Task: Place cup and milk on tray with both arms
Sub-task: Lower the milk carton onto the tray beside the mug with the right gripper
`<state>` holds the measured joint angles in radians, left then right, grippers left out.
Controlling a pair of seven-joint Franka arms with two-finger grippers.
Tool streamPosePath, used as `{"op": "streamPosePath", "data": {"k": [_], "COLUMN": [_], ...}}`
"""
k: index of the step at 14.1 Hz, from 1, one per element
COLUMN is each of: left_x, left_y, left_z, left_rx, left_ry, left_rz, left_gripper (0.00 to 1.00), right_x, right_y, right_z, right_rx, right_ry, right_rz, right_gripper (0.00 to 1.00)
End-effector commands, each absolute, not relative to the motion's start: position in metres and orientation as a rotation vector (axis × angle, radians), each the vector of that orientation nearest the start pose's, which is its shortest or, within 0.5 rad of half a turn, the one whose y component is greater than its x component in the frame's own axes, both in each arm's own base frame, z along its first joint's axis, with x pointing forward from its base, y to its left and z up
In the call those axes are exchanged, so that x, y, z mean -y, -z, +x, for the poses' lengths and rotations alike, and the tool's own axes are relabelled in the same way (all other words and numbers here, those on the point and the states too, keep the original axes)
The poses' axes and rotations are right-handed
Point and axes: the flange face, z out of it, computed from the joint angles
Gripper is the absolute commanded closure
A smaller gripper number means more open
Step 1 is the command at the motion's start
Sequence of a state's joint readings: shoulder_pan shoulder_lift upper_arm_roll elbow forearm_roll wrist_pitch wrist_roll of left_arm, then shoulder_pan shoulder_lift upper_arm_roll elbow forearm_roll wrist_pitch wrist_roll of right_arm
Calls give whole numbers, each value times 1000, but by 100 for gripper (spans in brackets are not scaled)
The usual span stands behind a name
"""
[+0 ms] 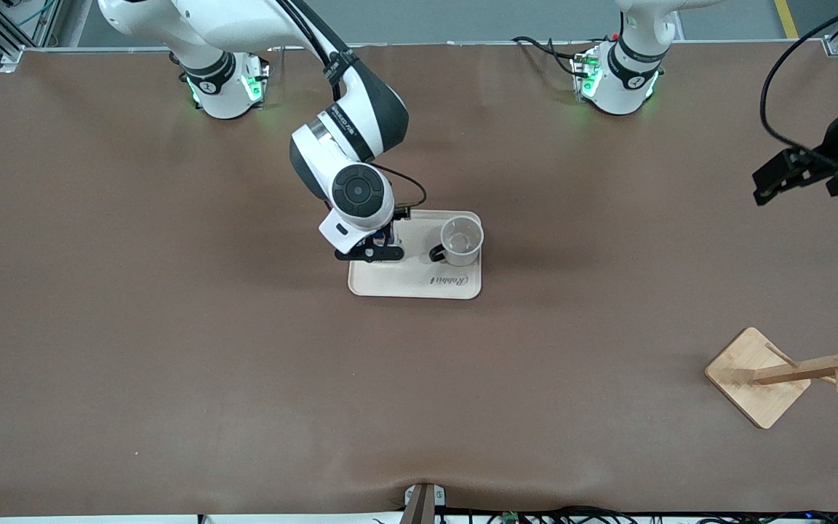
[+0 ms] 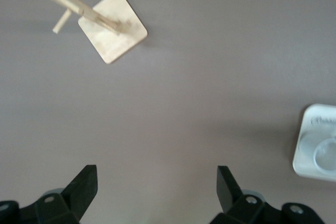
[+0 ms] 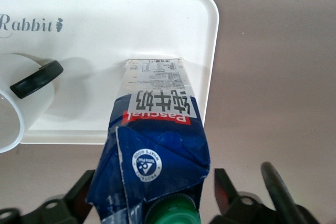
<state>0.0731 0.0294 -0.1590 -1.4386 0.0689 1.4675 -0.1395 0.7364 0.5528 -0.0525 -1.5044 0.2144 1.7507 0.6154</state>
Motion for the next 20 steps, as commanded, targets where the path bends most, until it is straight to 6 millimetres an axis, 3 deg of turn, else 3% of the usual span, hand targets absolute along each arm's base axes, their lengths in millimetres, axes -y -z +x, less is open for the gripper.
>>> {"op": "streamPosePath", "data": {"k": [1, 4, 9, 14, 15, 17, 20], "left_x": [19, 17, 24, 40, 39, 37, 38], "left_y": [-670, -676, -682, -682, -682, -683, -682], "left_z": [527, 506, 498, 500, 500, 500, 507], "left_rx": [18, 23, 38, -4, -2, 3, 0], "left_ry": [-17, -14, -35, -27, -27, -25, -20], "left_rz": [-3109, -3108, -3107, -3102, -3102, -3103, -3104], "left_gripper": [0, 0, 0, 0, 0, 0, 0], "right_x": [-442, -442, -441, -442, -434, -406, -363], "right_y": [-328, -334, -347, -391, -399, -433, -470], "right_z": [501, 503, 510, 528, 536, 555, 593], "right_rx": [26, 17, 3, -7, -32, -94, -197], "right_ry": [-542, -538, -505, -381, -362, -289, -194], "right_rz": [-3149, -3138, -3125, -3093, -3086, -3053, -2999], "right_gripper": [0, 0, 0, 0, 0, 0, 0]}}
